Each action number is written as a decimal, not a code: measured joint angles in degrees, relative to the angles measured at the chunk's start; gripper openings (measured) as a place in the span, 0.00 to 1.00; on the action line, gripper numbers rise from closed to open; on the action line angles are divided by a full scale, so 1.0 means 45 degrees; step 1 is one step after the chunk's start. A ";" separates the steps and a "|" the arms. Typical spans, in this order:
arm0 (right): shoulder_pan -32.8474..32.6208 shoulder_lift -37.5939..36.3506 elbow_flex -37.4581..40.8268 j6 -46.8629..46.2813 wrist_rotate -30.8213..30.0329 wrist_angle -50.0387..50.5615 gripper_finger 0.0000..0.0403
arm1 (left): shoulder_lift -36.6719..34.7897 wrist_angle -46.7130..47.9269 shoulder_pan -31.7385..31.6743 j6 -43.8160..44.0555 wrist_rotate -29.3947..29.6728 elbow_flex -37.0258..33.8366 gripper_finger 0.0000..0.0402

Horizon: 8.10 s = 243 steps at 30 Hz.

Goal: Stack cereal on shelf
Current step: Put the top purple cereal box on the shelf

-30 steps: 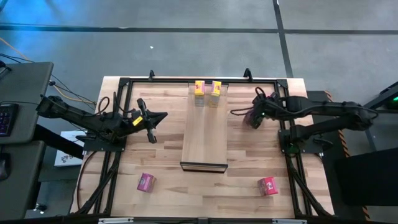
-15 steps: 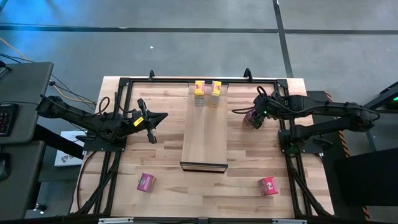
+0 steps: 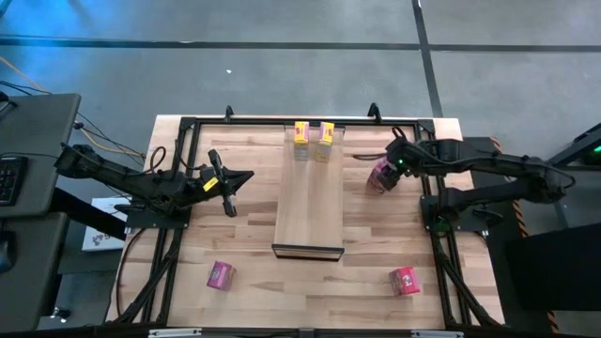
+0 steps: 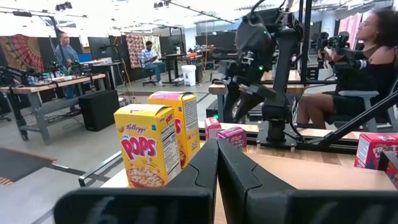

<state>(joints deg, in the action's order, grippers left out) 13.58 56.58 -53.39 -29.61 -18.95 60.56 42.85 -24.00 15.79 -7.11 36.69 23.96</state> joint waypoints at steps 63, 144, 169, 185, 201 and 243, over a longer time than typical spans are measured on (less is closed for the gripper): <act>0.1570 0.0321 0.2502 0.1551 0.2644 -0.2363 0.32 | -0.0850 0.0486 0.0010 0.0240 0.0386 -0.0001 0.00; -0.2499 0.8840 -1.1929 0.4917 0.2996 0.1923 0.52 | -0.0860 0.0716 0.0015 0.0544 0.0325 -0.0002 0.00; -0.4398 0.8303 -1.4192 0.4946 0.2878 0.3977 0.37 | -0.0860 0.1173 0.0012 0.1200 -0.0448 0.0002 0.00; -0.7459 0.7068 -1.2062 0.3592 -0.0187 0.3803 0.01 | -0.0860 0.1382 0.0015 0.1443 -0.0685 -0.0002 0.00; -0.8229 0.1255 0.1629 0.1436 -0.1059 -1.3130 0.00 | -0.0952 0.1260 0.0014 0.1218 -0.0645 0.0002 0.00; -0.6550 0.5178 0.0996 0.7487 -0.7889 -1.2370 0.00 | -0.1379 0.1372 0.0010 0.0238 -0.0631 0.0002 0.00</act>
<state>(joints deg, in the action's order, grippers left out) -15.89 79.88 -48.90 4.08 -54.45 4.89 36.64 -17.82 15.84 -6.04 33.85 23.97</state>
